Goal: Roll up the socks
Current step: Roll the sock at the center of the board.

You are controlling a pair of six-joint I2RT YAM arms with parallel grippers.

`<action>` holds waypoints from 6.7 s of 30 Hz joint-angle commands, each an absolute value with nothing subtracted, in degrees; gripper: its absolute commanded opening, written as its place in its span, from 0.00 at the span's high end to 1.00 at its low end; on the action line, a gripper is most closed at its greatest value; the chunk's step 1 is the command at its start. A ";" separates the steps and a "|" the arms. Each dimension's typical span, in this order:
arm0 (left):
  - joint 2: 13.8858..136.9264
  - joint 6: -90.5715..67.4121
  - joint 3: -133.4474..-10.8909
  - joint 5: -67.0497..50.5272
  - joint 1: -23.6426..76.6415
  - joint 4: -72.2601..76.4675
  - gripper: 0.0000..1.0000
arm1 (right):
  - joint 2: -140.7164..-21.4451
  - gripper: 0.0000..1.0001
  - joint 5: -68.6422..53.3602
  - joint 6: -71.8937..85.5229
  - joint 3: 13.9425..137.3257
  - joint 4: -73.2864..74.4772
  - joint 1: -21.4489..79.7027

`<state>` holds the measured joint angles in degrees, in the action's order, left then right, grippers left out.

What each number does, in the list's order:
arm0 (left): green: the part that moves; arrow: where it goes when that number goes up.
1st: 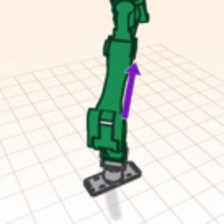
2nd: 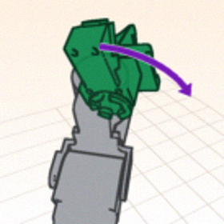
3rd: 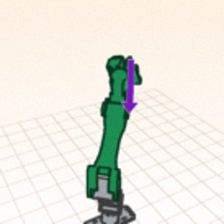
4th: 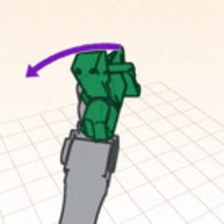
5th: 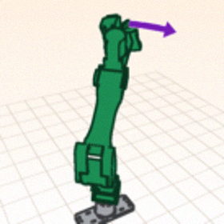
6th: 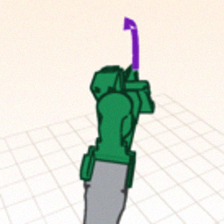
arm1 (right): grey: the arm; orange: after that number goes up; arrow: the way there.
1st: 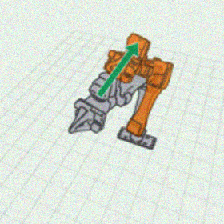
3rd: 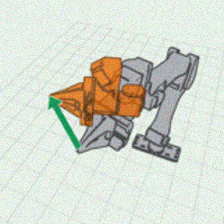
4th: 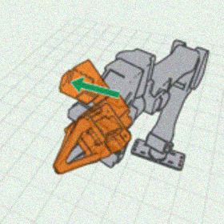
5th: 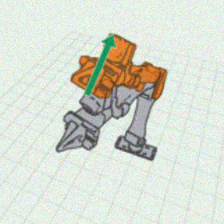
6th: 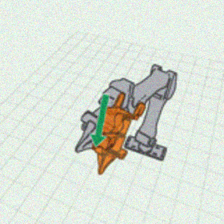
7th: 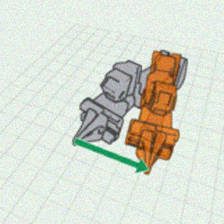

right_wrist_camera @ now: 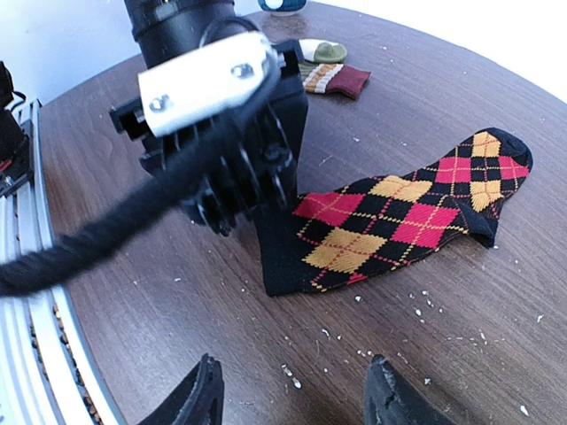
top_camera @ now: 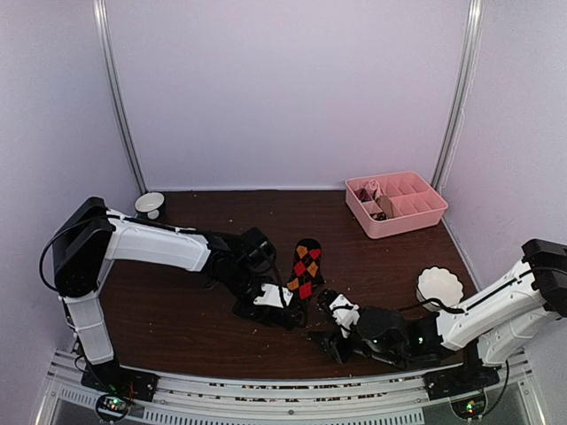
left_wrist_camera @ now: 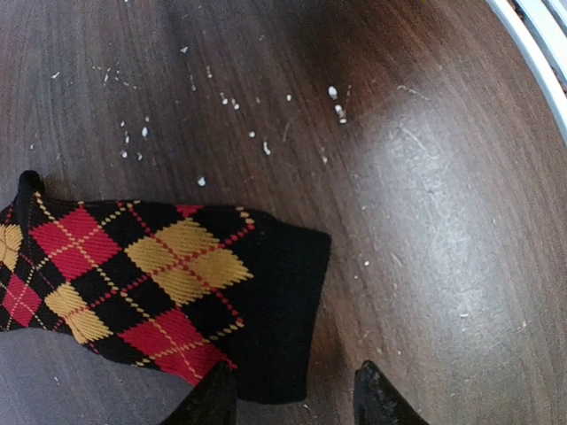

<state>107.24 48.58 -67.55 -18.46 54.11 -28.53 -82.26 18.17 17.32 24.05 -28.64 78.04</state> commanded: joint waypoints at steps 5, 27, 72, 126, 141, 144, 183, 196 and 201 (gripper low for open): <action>110.12 49.39 -68.17 -17.73 54.14 -29.45 0.58 | -77.39 0.47 18.98 17.42 21.04 -30.63 78.40; 110.50 39.46 -68.14 -29.13 53.97 -37.42 0.98 | -89.38 0.43 5.19 6.02 25.91 -37.47 78.90; 121.90 41.78 -80.81 -42.53 46.93 -57.71 0.97 | -112.30 0.76 27.93 -20.77 45.34 -25.52 85.44; 102.89 37.75 -54.37 -26.89 54.05 -10.39 0.54 | -108.00 1.00 -25.52 39.46 36.99 -32.55 62.08; 102.47 40.88 -54.09 -25.74 55.37 -13.73 0.61 | -107.15 1.00 -28.98 40.77 37.52 -31.28 59.96; 103.15 40.88 -54.14 -25.85 55.37 -14.55 0.64 | -107.49 1.00 -29.99 41.79 37.04 -32.72 59.40; 111.84 26.15 -64.49 -39.38 50.80 -36.81 1.00 | -83.51 0.01 18.33 34.15 25.60 -21.58 64.83; 121.30 22.54 -74.74 -38.04 50.89 -45.68 1.00 | -74.75 0.00 44.99 16.54 18.88 -26.14 75.54; 125.72 21.85 -78.88 -38.33 50.80 -50.25 1.00 | -76.16 0.04 39.29 5.39 19.43 -28.46 79.64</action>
<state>121.10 23.38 -77.69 -42.15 50.89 -46.76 -75.13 36.29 18.04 19.18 -28.62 77.08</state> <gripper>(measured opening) 0.008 0.995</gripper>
